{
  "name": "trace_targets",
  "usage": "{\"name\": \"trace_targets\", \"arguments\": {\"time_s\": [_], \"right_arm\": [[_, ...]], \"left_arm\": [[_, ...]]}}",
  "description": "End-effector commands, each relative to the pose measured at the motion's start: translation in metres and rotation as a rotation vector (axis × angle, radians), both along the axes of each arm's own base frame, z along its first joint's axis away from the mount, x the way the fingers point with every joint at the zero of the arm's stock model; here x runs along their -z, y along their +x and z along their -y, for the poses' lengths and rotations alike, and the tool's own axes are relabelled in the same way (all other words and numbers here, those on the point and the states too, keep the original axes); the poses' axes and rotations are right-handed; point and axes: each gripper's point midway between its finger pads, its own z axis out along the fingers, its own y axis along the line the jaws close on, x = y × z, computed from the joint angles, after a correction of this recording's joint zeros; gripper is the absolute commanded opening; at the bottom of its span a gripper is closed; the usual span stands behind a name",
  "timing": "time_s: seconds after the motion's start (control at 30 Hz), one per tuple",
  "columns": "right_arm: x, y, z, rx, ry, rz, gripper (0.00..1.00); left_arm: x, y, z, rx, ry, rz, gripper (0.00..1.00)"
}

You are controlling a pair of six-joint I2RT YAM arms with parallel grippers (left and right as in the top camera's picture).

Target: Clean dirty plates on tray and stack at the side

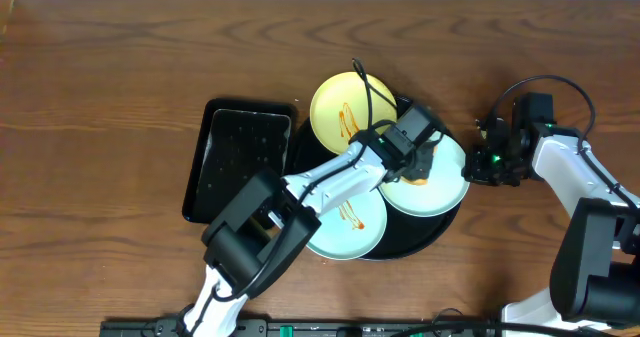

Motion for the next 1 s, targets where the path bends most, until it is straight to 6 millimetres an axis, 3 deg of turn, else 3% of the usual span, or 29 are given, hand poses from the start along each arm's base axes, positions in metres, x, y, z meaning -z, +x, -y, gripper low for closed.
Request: {"name": "trace_targets", "arguments": {"time_s": [0.0,0.2,0.43,0.7,0.87,0.97], "right_arm": [[0.017,-0.015,0.017,0.024,-0.097,-0.073,0.01],[0.017,-0.015,0.017,0.023,-0.097,-0.073,0.01],[0.017,-0.016,0.017,0.023,-0.096,-0.078,0.01],[0.017,-0.016,0.017,0.023,-0.096,-0.078,0.01],[0.017,-0.016,0.017,0.023,-0.096,-0.078,0.01],[0.017,-0.016,0.017,0.023,-0.096,-0.077,0.08]], "left_arm": [[0.013,0.013,-0.031,-0.055,0.093,-0.007,0.08],[0.016,0.007,-0.051,-0.07,0.134,-0.075,0.07],[-0.022,0.008,-0.063,-0.059,0.152,-0.013,0.07],[-0.078,0.026,-0.107,-0.154,0.21,0.113,0.07],[-0.098,0.027,-0.141,-0.211,0.226,0.094,0.07],[-0.106,0.031,-0.17,-0.268,0.245,0.076,0.07]]}}
